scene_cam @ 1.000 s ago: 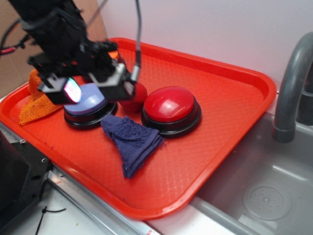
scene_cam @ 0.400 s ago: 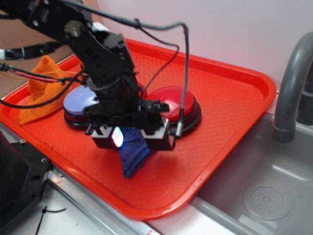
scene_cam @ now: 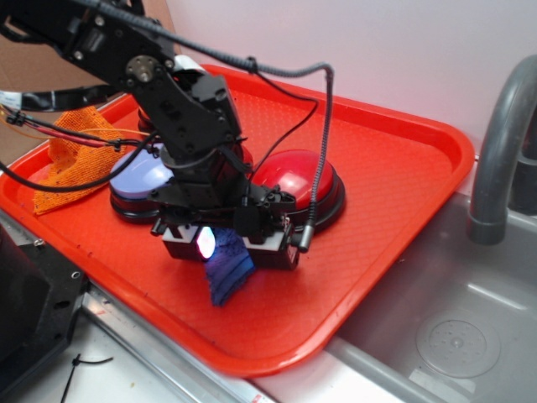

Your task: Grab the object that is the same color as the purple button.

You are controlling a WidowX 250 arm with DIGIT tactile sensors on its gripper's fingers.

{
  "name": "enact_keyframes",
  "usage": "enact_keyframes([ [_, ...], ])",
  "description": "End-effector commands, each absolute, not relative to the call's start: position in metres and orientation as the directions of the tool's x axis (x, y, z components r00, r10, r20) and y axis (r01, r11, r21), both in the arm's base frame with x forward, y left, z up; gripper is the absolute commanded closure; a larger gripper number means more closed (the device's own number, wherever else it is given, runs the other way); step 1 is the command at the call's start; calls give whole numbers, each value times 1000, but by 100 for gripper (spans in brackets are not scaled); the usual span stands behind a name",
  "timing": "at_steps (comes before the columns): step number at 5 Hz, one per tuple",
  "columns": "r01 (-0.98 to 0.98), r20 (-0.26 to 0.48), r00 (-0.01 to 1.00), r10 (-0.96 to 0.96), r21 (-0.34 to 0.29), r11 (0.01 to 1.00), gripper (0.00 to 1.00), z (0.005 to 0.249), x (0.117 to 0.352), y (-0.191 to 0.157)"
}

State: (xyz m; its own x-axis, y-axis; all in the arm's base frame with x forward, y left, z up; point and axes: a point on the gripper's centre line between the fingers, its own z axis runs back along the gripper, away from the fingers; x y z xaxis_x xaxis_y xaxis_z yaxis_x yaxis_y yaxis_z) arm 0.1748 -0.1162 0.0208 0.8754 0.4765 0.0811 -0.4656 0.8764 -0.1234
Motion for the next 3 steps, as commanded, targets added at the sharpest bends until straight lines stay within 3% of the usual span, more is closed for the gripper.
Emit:
enact_keyframes([
  [1,-492,98,858,503,-119,862,100,19,185,-107],
  [3,-489,100,860,501,-124,864,100,30,187,-100],
])
